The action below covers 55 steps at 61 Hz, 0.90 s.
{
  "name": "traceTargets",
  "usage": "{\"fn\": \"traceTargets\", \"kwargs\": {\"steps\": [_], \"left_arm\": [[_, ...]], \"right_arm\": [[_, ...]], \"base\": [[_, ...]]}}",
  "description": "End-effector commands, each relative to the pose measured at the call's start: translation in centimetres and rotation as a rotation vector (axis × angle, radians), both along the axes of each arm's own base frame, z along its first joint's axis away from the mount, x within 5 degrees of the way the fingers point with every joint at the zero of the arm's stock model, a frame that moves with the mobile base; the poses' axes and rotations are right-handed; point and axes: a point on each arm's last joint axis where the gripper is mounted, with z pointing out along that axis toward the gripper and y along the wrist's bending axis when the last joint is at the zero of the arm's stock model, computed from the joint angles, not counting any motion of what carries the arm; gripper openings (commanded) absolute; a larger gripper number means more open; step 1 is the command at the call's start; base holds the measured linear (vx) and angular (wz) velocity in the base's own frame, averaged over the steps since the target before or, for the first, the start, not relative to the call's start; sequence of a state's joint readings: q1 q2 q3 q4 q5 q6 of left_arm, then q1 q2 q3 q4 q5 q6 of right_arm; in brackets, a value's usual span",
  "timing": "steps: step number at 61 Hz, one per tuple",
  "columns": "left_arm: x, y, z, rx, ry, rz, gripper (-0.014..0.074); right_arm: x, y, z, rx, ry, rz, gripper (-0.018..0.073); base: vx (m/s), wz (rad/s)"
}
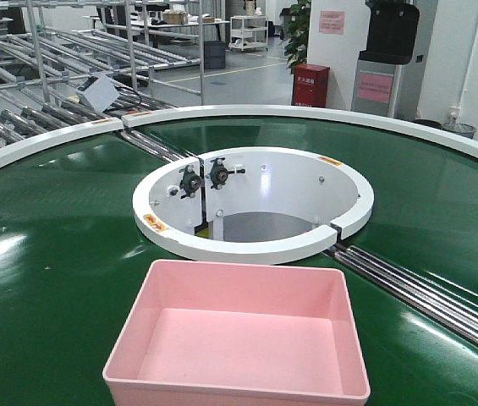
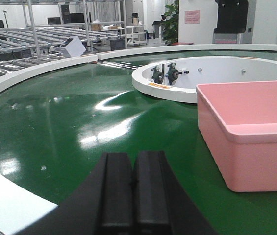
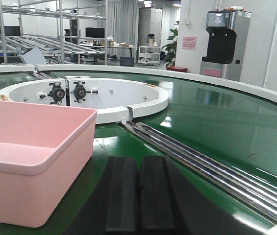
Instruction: Grab pink bin and stack on right shelf
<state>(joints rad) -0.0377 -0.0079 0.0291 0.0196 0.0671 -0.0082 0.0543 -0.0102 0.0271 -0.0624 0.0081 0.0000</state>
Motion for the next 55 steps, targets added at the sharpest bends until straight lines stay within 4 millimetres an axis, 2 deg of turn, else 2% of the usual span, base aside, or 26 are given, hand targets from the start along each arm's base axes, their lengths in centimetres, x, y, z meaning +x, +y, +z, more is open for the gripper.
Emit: {"fn": "traceTargets", "kwargs": {"steps": [1,22,30,33,39,46,50,55], "left_arm": [[-0.1,0.0,0.4,-0.011,-0.086,-0.004,-0.0006],[-0.1,0.0,0.4,-0.011,-0.086,-0.004,-0.0006],[-0.1,0.0,0.5,-0.004,-0.098,-0.004,-0.0006],[-0.2,0.0,1.2,0.012,-0.143,-0.004,-0.0006],[-0.8,0.0,4.0,-0.025,-0.248,-0.008,-0.0006],[-2.3,0.1,9.0,-0.031,-0.345,-0.008,-0.0006],[-3.1,0.1,11.6,-0.019,-0.334,-0.003,-0.0006],[-3.4,0.2,14.7,-0.009,-0.237,0.005,-0.0006]], "right_arm": [[-0.2,0.0,0.6,-0.013,-0.09,-0.002,-0.0009],[-0.2,0.0,0.6,-0.013,-0.09,-0.002,-0.0009],[-0.3,0.1,1.2,-0.021,-0.149,0.001,-0.0009],[-0.4,0.1,1.7,-0.046,-0.202,0.002,-0.0009],[-1.0,0.1,4.0,-0.021,-0.309,0.009,-0.0009],[-2.4,0.0,8.6,-0.024,-0.368,-0.002,-0.0009],[-3.2,-0.2,11.1,-0.046,-0.357,-0.017,-0.0009],[-4.0,-0.3,14.2,-0.035,-0.291,-0.028,-0.0009]], "base": [[0.0,0.0],[0.0,0.0],[0.0,0.0],[0.0,0.0],[0.0,0.0],[0.0,0.0],[0.0,0.0],[0.0,0.0]]}}
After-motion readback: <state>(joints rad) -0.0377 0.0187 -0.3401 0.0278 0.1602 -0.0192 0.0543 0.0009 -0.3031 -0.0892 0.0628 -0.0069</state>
